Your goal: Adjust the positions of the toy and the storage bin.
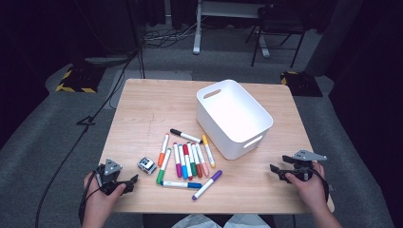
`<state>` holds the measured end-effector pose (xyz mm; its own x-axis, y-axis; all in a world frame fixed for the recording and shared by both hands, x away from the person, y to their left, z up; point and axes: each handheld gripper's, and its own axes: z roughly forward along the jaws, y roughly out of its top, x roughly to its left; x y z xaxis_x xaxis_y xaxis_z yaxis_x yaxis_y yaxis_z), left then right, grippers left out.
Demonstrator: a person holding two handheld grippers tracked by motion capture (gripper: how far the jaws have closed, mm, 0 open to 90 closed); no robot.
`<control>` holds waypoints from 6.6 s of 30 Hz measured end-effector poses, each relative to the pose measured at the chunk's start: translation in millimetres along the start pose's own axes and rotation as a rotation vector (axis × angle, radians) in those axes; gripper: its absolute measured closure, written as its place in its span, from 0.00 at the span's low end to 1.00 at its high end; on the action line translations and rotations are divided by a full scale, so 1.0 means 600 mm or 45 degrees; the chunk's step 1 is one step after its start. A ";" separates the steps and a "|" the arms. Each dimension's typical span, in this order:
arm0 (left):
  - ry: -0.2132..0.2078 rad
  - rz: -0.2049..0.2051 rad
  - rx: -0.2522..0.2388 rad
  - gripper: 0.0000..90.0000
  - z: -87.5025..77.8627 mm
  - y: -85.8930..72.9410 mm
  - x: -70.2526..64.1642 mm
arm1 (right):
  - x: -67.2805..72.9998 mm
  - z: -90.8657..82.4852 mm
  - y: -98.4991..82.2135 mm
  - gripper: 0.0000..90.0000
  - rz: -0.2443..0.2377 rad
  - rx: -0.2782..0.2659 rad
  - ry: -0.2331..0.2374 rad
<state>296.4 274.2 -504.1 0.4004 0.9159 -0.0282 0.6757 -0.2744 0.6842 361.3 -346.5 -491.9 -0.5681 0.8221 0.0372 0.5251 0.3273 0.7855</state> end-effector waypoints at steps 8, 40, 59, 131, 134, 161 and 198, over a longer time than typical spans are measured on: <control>-0.001 0.002 -0.011 0.19 -0.026 0.013 -0.001 | 0.000 -0.022 0.065 0.26 0.015 -0.085 0.064; -0.010 -0.027 -0.035 0.20 -0.045 0.013 0.005 | -0.011 0.016 0.248 0.28 -0.005 -0.169 0.026; -0.006 -0.026 -0.021 0.20 -0.044 0.012 0.004 | 0.021 0.024 0.242 0.31 -0.059 -0.120 0.049; -0.012 -0.013 -0.010 0.20 -0.042 0.012 -0.001 | 0.146 -0.054 0.157 0.24 -0.181 -0.058 0.268; -0.011 -0.014 -0.011 0.20 -0.042 0.012 -0.001 | 0.149 -0.052 0.158 0.23 -0.167 -0.061 0.280; -0.055 0.065 -0.021 0.21 -0.037 0.043 -0.022 | 0.085 -0.118 0.145 0.29 -0.107 -0.159 0.156; -0.080 0.135 0.018 0.23 0.076 0.204 -0.049 | 0.017 -0.012 -0.036 0.29 -0.053 0.064 -0.028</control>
<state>395.7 200.5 -452.5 0.5075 0.8617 -0.0020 0.6360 -0.3730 0.6755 339.8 -348.4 -503.9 -0.5763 0.8172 -0.0085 0.5328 0.3836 0.7543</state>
